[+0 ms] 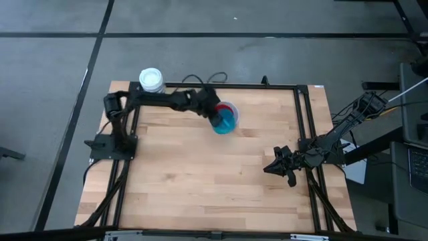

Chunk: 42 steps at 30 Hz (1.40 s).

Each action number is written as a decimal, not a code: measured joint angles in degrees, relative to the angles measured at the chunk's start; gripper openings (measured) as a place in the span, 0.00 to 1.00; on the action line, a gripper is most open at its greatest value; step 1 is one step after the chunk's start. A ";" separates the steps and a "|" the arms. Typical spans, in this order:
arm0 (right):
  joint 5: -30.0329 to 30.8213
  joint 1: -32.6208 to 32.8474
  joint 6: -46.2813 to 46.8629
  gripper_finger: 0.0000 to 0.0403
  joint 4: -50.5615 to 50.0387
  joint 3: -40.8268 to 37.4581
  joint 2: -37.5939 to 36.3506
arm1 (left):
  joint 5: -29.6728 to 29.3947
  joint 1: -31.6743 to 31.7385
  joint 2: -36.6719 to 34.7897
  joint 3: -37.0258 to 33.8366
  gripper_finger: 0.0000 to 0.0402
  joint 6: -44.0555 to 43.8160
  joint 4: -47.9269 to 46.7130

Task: Nest bowls inside each other
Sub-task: Stack the light blue bowl on the red bowl, then return to Home Position

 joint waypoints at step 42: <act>0.40 0.24 -11.58 0.07 10.41 0.00 0.00 | -5.47 3.73 2.44 15.22 0.27 22.61 -10.65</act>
